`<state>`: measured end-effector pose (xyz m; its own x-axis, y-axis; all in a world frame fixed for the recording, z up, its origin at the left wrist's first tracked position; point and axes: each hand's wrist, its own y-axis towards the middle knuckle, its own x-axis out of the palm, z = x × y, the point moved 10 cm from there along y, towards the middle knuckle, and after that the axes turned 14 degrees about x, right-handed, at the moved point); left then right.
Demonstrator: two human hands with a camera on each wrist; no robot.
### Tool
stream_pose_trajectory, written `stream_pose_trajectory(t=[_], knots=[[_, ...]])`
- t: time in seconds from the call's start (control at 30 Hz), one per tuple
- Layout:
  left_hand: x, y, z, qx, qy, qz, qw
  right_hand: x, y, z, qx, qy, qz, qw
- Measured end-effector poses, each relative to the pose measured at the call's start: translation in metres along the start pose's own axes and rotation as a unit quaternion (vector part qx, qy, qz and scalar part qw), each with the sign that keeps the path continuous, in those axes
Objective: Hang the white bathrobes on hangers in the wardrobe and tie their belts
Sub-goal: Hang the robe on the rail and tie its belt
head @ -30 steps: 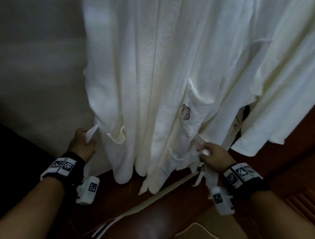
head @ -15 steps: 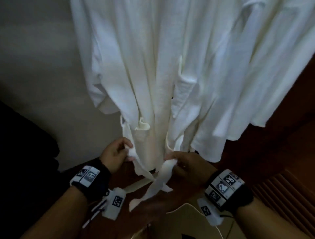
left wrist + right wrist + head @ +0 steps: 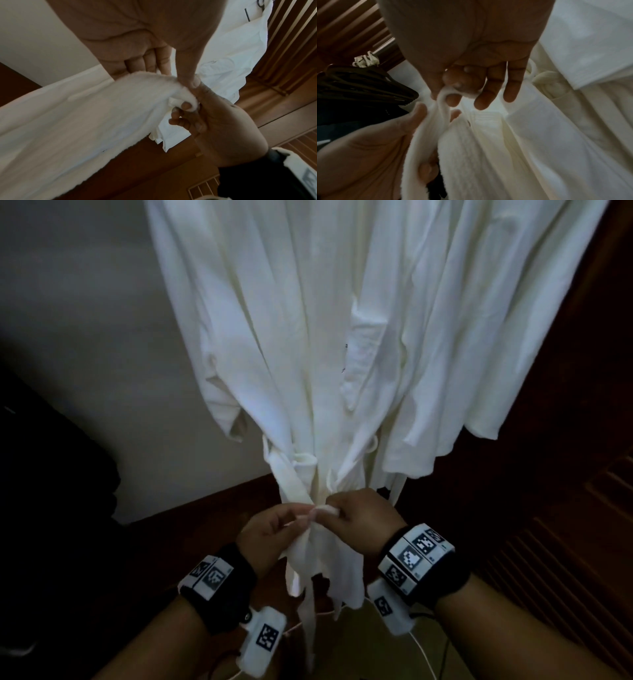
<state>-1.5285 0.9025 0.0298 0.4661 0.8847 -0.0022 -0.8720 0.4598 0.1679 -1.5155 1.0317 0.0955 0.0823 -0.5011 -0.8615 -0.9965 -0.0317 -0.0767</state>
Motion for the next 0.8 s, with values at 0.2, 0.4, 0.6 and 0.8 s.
stream_pose_trajectory(t=[0.2,0.4,0.6,0.8], knots=[[0.006,-0.021,0.000,0.021,0.024,0.026,0.999,0.008,-0.016,0.020,0.066,0.095,0.037,0.993],[0.000,-0.020,-0.001,0.015,0.036,0.041,0.998,0.035,-0.024,0.040,0.132,0.411,0.042,0.901],[-0.025,0.005,-0.012,0.015,0.067,0.039,0.997,0.099,-0.035,0.044,0.196,0.408,-0.185,0.872],[-0.078,0.023,-0.024,0.025,0.275,0.028,0.961,0.060,-0.014,0.027,0.169,0.420,-0.137,0.881]])
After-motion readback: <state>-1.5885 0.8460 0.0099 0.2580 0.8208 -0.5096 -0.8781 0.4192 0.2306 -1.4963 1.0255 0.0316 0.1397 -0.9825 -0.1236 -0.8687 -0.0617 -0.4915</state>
